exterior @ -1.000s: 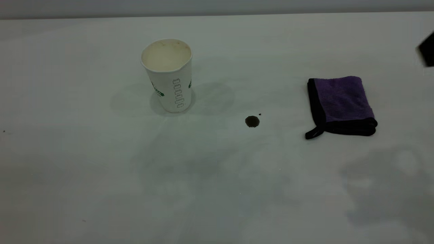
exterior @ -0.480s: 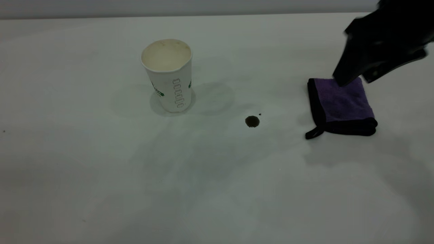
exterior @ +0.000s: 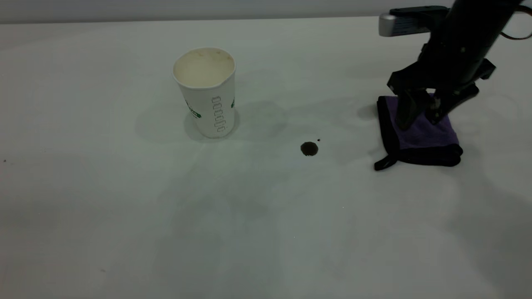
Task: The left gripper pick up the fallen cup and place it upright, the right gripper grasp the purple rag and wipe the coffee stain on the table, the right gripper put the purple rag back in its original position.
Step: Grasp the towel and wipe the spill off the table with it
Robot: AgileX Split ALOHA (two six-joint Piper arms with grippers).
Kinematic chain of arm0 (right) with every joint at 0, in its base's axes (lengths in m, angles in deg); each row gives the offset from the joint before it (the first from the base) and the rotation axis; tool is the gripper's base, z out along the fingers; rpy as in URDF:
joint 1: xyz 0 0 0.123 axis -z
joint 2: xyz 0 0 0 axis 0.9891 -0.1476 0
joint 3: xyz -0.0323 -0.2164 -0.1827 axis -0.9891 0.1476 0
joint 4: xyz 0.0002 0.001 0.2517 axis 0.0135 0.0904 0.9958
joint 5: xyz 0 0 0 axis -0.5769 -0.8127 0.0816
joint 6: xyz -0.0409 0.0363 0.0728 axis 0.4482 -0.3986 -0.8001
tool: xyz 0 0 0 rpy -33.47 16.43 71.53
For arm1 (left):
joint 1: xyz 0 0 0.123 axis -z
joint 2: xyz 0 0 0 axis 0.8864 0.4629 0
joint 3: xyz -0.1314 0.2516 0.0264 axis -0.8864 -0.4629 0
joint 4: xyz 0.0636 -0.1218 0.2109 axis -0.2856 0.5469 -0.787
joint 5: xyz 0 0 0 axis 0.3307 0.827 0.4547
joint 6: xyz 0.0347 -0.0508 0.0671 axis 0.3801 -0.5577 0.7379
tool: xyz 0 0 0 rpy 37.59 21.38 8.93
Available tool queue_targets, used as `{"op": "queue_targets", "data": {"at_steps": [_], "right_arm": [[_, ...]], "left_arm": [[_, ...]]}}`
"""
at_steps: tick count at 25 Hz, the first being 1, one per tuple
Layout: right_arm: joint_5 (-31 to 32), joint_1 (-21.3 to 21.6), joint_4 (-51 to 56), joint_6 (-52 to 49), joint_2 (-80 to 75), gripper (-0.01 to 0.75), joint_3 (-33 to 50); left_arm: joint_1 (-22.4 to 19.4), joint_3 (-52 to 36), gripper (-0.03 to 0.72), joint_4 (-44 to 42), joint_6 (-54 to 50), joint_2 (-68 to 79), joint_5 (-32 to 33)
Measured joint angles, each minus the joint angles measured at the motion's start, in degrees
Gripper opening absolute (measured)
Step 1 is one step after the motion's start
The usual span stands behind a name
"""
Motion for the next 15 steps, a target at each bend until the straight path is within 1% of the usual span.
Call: {"op": "queue_targets", "data": {"at_steps": [6, 9, 13, 15], "right_arm": [[1.44, 0.00, -11.79, -9.97, -4.62, 0.551, -7.10], [1.83, 0.05, -13.92, -11.21, -6.84, 0.551, -8.57], [0.66, 0.05, -16.29, -11.59, -9.80, 0.549, -9.03], [0.61, 0.05, -16.57, -11.65, -10.14, 0.517, -9.22]], "left_arm": [[0.00, 0.00, 0.507, 0.00, 0.00, 0.00, 0.00], [0.00, 0.00, 0.507, 0.00, 0.00, 0.00, 0.00], [0.00, 0.00, 0.507, 0.00, 0.00, 0.00, 0.00], [0.00, 0.00, 0.507, 0.00, 0.00, 0.00, 0.00]]}}
